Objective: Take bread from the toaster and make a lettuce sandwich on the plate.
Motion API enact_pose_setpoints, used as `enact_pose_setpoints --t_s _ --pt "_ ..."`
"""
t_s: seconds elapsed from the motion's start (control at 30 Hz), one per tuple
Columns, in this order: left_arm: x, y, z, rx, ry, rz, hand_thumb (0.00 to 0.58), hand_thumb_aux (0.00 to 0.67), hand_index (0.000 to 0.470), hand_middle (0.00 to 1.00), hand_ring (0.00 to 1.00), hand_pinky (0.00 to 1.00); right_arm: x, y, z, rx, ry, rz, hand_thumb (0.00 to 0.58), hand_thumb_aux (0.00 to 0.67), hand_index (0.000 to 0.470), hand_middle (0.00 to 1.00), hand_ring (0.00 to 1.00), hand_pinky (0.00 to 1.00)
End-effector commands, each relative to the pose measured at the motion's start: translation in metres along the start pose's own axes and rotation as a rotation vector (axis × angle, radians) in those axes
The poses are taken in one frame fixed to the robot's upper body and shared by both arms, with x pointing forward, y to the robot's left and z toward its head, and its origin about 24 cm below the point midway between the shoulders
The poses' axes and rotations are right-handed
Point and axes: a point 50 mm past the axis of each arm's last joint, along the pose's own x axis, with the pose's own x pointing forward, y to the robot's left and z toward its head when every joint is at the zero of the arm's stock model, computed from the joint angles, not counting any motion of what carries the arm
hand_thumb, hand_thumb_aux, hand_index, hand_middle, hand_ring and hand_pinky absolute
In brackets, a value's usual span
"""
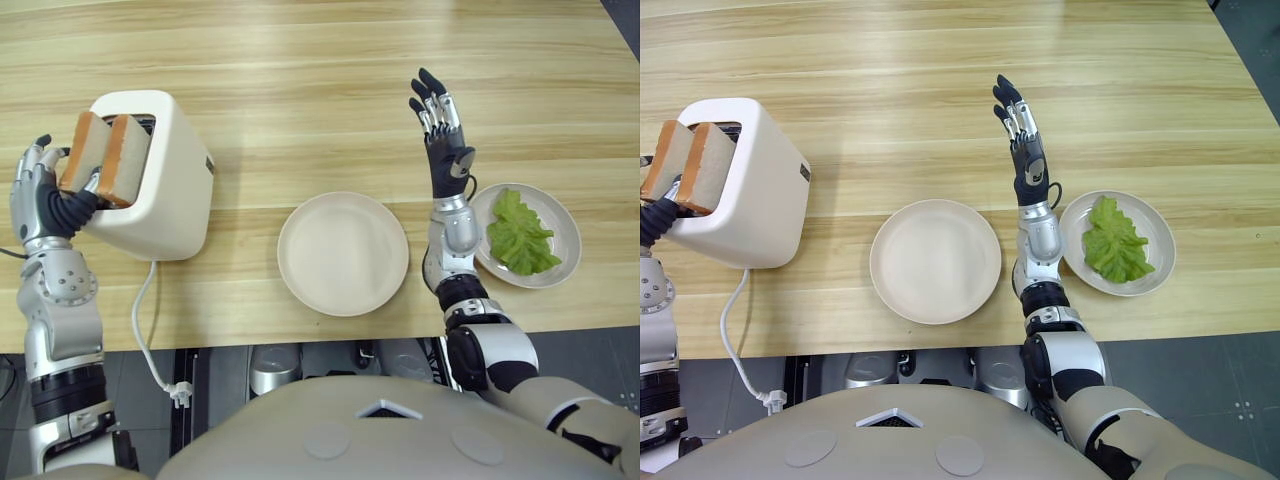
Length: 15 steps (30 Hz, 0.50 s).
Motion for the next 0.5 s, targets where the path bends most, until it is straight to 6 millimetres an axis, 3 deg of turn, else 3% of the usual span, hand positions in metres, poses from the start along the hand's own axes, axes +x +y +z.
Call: enact_pose_setpoints --t_s 0.03,0.07,0.13,0.17,0.47,0.5 --pt "-0.003 -0.012 -0.006 0.002 0.028 -0.06 0.458 0.363 0.249 0.0 0.0 0.0 -0.001 0.001 0.0 -0.008 -0.002 0.002 0.0 0.0 0.0 0.0 0.0 0.0" --pt "-0.003 -0.011 -0.004 -0.002 0.022 -0.046 0.458 0.363 0.249 0.0 0.0 0.0 -0.001 0.0 0.0 -0.008 -0.002 0.002 0.0 0.0 0.0 0.0 0.0 0.0" --pt "-0.002 -0.005 -0.001 0.002 0.006 -0.006 0.564 0.56 0.384 0.0 0.0 0.0 -0.002 0.0 0.0 -0.01 -0.001 0.002 0.0 0.0 0.0 0.0 0.0 0.0" --pt "0.0 -0.001 0.001 0.005 -0.004 0.019 0.58 0.67 0.46 0.0 0.0 0.0 -0.002 0.0 0.0 -0.011 -0.001 0.001 0.0 0.0 0.0 0.0 0.0 0.0" --pt "0.005 0.056 0.039 0.005 -0.188 0.357 0.58 0.67 0.46 0.02 0.02 0.02 -0.002 0.001 -0.001 -0.014 0.005 0.006 0.0 0.0 0.0 0.0 0.0 0.0" --pt "0.005 0.062 0.046 0.01 -0.221 0.392 0.58 0.67 0.46 0.23 0.23 0.23 -0.002 0.001 -0.001 -0.015 0.006 0.006 0.0 0.0 0.0 0.0 0.0 0.0"
